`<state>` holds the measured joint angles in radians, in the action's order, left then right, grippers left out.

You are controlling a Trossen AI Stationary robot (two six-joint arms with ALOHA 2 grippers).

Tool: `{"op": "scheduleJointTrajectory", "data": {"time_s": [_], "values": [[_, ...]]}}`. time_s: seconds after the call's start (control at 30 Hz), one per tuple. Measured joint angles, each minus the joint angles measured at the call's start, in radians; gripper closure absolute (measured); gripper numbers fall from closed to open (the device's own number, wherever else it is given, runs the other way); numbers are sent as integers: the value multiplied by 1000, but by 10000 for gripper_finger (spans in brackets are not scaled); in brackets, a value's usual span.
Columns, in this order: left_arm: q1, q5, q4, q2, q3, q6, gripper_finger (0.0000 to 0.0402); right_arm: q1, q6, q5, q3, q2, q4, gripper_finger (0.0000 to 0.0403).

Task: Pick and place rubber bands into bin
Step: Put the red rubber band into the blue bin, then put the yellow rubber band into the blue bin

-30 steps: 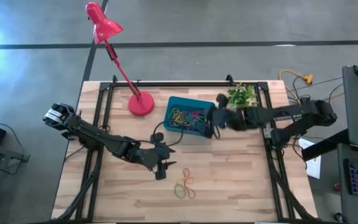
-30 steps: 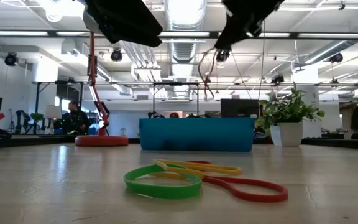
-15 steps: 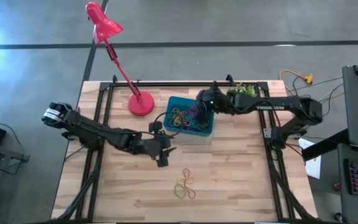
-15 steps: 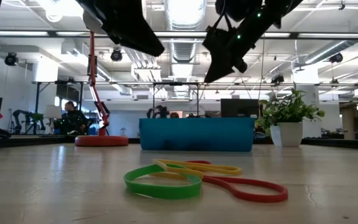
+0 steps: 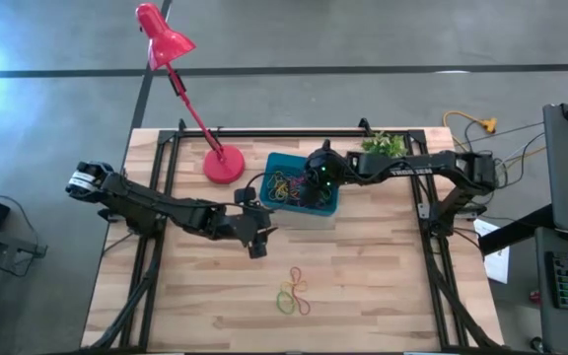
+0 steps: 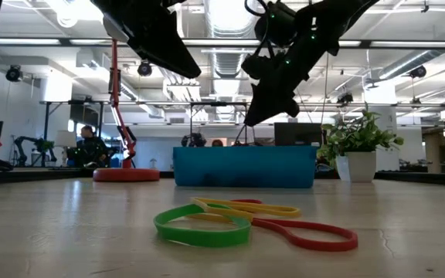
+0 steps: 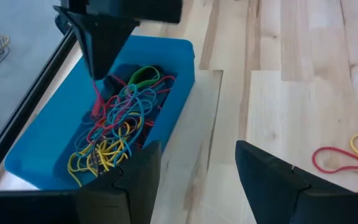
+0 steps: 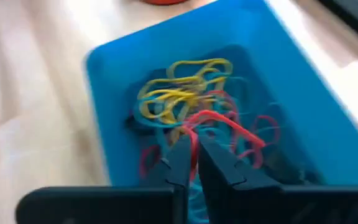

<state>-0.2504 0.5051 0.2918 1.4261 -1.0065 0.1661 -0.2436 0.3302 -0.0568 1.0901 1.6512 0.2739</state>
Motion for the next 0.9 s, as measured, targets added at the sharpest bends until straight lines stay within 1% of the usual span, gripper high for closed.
{"op": "scheduleJointTrajectory", "data": {"time_s": [0.1,0.37,0.43,0.5,0.6,0.73,0.83,0.9], "values": [[0,-3,7,0,0,0,210,2,9,32,0,-3,-16,354],[0,-54,12,0,0,0,210,2,18,34,0,-15,-23,257],[0,-89,13,0,0,-16,210,9,12,67,0,-17,-23,239],[1,-157,13,0,0,-62,210,27,-11,107,0,-21,-23,226],[0,-277,16,4,1,-142,210,75,-41,119,0,-27,-16,216],[2,-328,11,13,12,-180,210,159,-78,117,0,-39,-17,215],[9,-376,-54,20,46,-198,210,226,-87,110,-4,-54,-16,220],[11,-427,-78,20,80,-199,210,271,-78,109,-5,-57,-17,225]]}}
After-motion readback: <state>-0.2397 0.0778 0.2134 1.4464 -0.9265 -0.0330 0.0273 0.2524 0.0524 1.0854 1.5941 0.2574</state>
